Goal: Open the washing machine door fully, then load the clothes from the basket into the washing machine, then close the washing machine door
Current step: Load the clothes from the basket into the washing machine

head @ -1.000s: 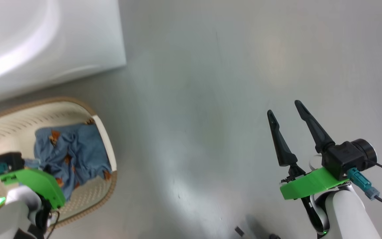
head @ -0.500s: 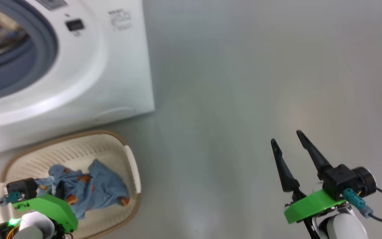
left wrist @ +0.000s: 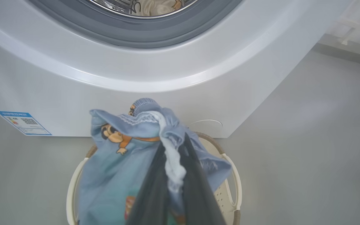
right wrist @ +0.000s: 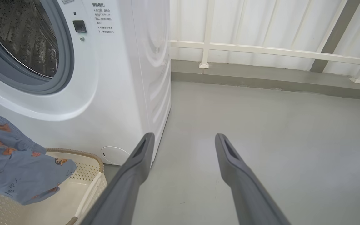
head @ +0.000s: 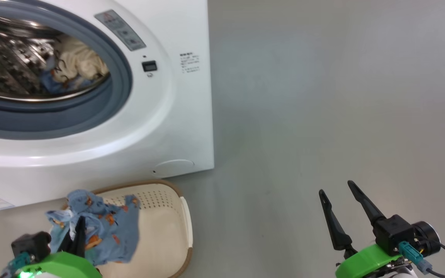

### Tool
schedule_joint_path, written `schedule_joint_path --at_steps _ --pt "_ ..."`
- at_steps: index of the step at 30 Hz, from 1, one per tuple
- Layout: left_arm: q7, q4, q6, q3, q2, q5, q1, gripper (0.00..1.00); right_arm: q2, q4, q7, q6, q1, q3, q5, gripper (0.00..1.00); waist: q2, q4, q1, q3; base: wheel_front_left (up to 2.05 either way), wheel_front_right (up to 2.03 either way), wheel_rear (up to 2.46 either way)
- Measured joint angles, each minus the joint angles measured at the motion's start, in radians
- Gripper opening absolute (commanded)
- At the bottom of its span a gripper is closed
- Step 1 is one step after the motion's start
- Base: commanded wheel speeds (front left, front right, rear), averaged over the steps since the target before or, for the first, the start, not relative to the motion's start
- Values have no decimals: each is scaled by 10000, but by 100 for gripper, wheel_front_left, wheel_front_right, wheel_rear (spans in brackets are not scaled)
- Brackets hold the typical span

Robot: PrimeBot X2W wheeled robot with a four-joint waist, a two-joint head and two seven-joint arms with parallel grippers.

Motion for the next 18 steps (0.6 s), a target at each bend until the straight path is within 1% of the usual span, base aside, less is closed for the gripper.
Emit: schedule_joint_path --at_steps 9,13,18 --pt "0 -2165 69 665 -635 487 1548 0 2 -107 203 0 570 -100 2 100 0 513 0 -993 0 0 0" --pt "0 -2836 69 863 -849 593 2088 0 4 -148 253 0 814 -123 8 100 0 669 0 -1368 0 0 0" --pt "0 -3436 58 1037 -966 681 2597 0 6 -161 255 0 1028 -130 19 100 0 772 0 -1691 0 0 0"
